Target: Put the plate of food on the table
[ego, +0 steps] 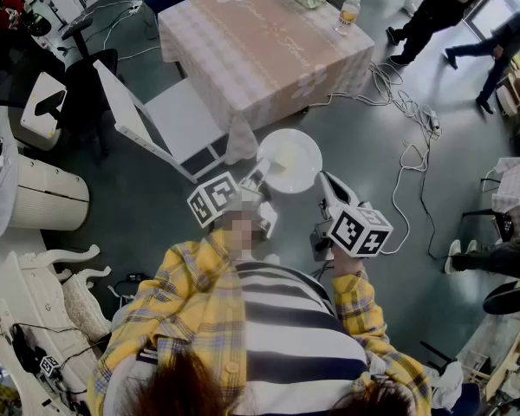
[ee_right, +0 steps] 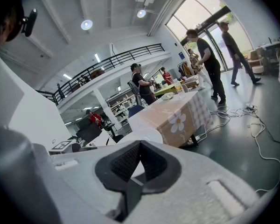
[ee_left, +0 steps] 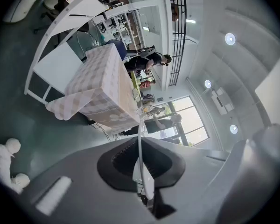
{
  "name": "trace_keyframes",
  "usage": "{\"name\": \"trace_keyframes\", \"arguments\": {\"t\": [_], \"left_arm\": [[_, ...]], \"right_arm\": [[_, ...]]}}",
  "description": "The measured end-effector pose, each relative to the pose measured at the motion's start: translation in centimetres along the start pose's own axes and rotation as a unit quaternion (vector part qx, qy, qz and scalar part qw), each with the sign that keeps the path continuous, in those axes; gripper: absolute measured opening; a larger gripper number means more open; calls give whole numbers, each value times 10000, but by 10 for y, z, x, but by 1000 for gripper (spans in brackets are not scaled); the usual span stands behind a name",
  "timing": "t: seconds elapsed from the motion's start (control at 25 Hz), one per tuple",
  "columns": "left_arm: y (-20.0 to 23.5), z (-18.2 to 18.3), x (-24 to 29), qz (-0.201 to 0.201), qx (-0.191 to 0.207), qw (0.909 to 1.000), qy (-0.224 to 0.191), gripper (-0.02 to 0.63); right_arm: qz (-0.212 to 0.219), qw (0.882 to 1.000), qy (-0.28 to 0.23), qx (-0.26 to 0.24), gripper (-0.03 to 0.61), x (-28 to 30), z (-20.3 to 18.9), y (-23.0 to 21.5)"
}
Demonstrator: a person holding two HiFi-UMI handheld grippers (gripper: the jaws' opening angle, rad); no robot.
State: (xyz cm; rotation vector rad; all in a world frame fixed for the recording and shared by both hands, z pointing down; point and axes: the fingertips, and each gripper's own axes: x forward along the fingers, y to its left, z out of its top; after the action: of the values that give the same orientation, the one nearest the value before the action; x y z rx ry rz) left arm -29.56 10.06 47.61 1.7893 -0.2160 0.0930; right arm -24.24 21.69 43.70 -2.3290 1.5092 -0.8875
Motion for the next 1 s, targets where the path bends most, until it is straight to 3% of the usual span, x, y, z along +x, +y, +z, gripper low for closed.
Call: {"name": "trace_keyframes", "arguments": {"t": [1.0], "left_arm": [[5,-41,22,114,-183,9998,-14,9]], "right_arm": [[70,10000,19,25,-5,-25,-5,-34]]}}
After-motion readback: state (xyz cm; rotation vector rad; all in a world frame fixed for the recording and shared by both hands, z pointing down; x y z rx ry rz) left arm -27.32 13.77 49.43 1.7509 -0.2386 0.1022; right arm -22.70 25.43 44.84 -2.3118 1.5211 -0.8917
